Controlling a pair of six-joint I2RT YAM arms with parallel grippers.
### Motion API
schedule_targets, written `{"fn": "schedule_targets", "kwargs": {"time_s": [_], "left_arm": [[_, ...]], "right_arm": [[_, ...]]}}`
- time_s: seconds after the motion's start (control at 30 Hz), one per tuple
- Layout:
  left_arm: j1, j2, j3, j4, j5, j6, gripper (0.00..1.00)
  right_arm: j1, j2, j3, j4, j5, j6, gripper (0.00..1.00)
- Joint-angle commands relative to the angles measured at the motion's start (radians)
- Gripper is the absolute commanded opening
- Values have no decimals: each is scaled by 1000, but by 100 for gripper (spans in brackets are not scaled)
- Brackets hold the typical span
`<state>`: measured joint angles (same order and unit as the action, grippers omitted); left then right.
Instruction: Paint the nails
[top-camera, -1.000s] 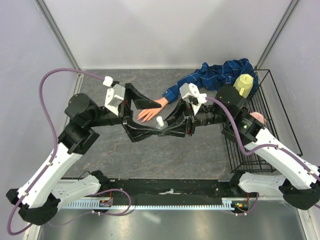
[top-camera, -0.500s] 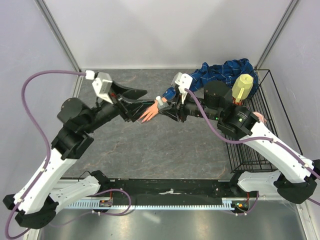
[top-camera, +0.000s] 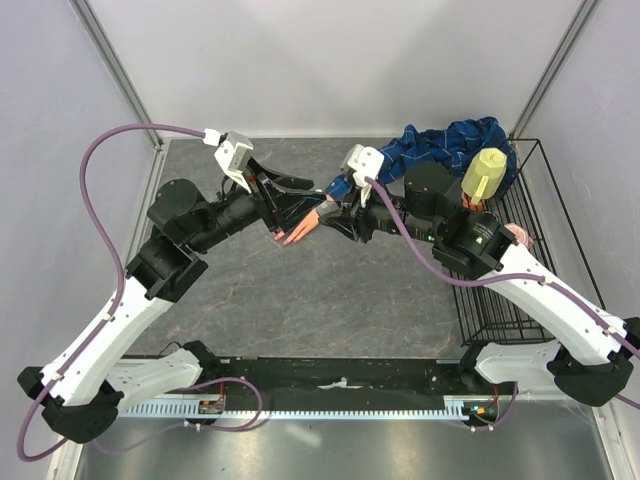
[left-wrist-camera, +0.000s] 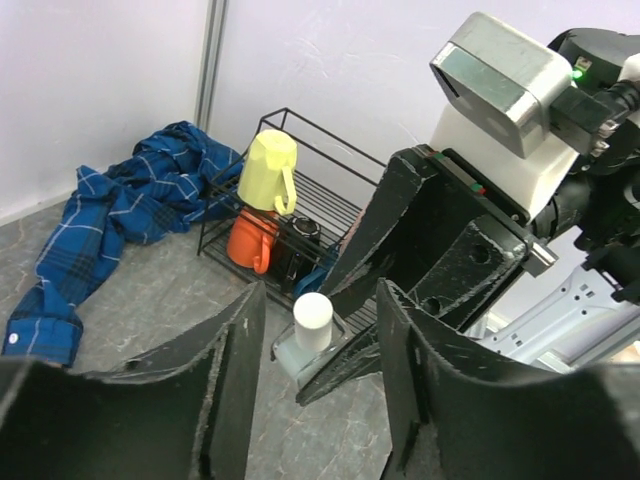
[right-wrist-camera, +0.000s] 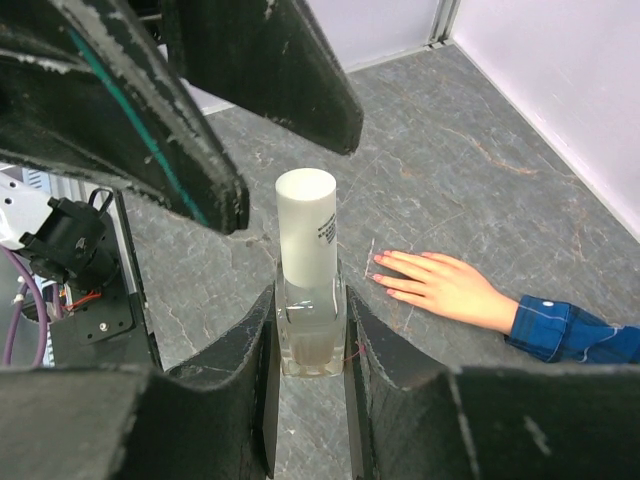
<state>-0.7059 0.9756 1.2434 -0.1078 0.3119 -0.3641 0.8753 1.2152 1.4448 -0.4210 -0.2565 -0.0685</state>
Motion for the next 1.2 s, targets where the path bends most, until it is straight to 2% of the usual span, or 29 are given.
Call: {"fn": "schedule_targets", "kwargs": {"time_s": [0.0, 0.23, 0.3, 0.4, 0.43, 0.47, 0.5, 0.53, 0.6, 0.63, 0.67, 0.7, 0.73, 0.8, 0.83, 0.87, 0.93, 1.03, 1.07, 1.13, 1.17], "left_arm": [[-7, 3, -4, 40, 30, -49, 52], [-9, 9, -24, 37, 38, -61, 52], [-9, 17, -19, 37, 50, -61, 49], [-10, 21, -15, 39, 61, -52, 36], [-10, 23, -13, 36, 65, -47, 26], [-10, 23, -15, 37, 79, -44, 22], [-10, 26, -15, 39, 91, -36, 12], [-10, 25, -19, 48, 110, -30, 8], [-10, 26, -25, 66, 220, 9, 2], [-10, 28, -33, 80, 287, 31, 2], [-10, 26, -41, 104, 438, 62, 2], [-10, 29, -51, 150, 525, 68, 2], [-10, 28, -71, 177, 700, 73, 2], [-10, 31, -102, 342, 865, 1, 2], [-10, 37, -114, 399, 992, -33, 2], [-10, 46, -117, 507, 1056, -123, 2], [-12, 70, -110, 595, 1162, -208, 2], [-10, 69, -88, 591, 1179, -231, 2], [-10, 67, -78, 515, 1175, -184, 2], [-9, 58, -59, 485, 1120, -159, 2], [-7, 52, -49, 385, 1089, -124, 4]], "right_arm": [[7, -2, 57, 28, 25, -5, 0], [16, -6, 58, 34, 23, -1, 0], [17, -8, 58, 34, 23, 1, 0], [21, -14, 58, 34, 23, 4, 0], [21, -13, 57, 34, 22, 4, 0], [21, -17, 58, 36, 20, 6, 0], [21, -17, 55, 36, 14, 9, 0], [21, -20, 57, 37, 10, 10, 0], [21, -29, 51, 42, -4, 15, 0], [21, -32, 49, 47, -39, 18, 0], [21, -43, 43, 50, -68, 19, 0], [21, -46, 36, 60, -105, 22, 0], [21, -54, 28, 83, -216, 27, 0], [21, -71, 0, 117, -349, 41, 0], [21, -75, -10, 163, -513, 65, 0], [21, -82, -32, 191, -583, 102, 0], [22, -94, -60, 310, -758, 212, 0], [27, -121, -115, 415, -784, 291, 0], [25, -126, -116, 415, -777, 292, 0], [25, -131, -118, 413, -767, 297, 0], [25, -131, -118, 409, -750, 297, 0]]}}
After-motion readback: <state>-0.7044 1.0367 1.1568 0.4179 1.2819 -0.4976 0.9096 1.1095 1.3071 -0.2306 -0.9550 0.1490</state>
